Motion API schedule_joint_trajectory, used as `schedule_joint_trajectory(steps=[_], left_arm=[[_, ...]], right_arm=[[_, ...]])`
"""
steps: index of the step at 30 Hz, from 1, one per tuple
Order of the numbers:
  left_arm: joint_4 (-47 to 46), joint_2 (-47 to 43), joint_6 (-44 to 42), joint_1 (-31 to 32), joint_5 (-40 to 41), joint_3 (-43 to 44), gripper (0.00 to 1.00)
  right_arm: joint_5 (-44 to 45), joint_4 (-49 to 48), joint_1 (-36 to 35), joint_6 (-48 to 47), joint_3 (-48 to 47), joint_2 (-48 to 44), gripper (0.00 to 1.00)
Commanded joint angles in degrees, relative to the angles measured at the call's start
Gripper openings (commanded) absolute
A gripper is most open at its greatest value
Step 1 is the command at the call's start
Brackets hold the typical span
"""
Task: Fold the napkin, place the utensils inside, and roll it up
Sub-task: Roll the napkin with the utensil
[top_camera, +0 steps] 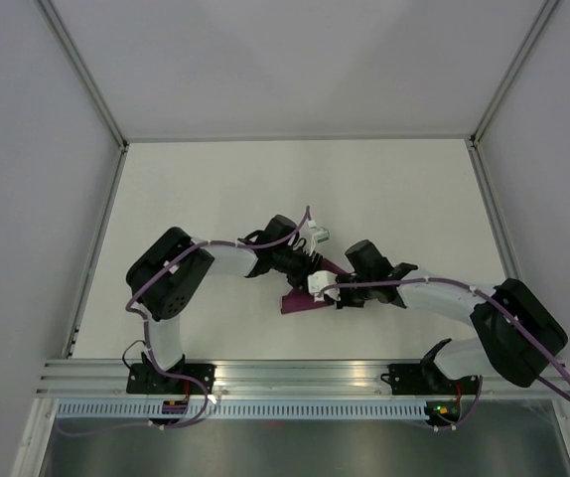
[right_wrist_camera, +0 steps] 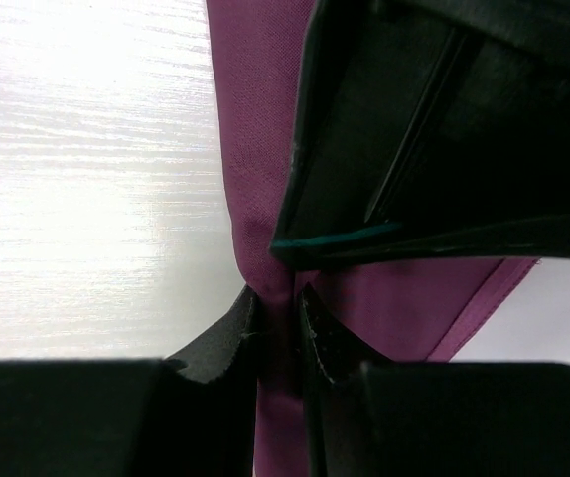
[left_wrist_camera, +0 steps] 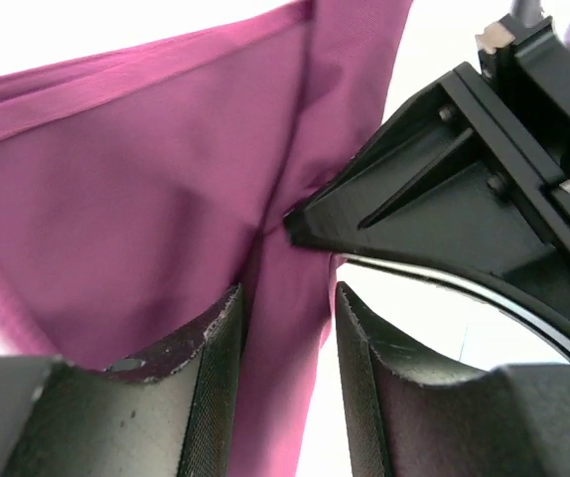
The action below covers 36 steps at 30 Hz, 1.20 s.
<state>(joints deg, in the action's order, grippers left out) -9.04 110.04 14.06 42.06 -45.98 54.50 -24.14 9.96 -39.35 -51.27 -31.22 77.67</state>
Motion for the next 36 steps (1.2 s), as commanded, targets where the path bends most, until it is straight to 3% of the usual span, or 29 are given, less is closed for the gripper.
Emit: schedule_joint_trajectory(steps=[1,13,20,24,36], left_arm=[[2.53,-6.32,-1.58,-0.49,9.84,-1.15,0.47],[-14.06,-31.80,0.79,0.21,38.84,-19.95,0.56],[-19.43,-42.53,-9.31,12.05,58.94,-27.87,0.57],[-22.16,-41.23,-14.06,17.96,63.11,-28.49,0.59],[-25.59,-19.52,-31.55,28.33,63.21,-18.30,0.62]], right_arm=[[-3.53,14.11,2.43,-1.03,-1.03,5.20,0.08],[-12.94,34.06,10.96,-8.49,-19.64,22.85,0.08],[-15.76,45.93,13.77,-12.19,-32.57,35.17,0.08],[-14.71,46.03,14.04,-10.70,-36.18,39.30,0.08],[-12.25,45.33,14.30,-8.15,-37.86,41.60,0.09]])
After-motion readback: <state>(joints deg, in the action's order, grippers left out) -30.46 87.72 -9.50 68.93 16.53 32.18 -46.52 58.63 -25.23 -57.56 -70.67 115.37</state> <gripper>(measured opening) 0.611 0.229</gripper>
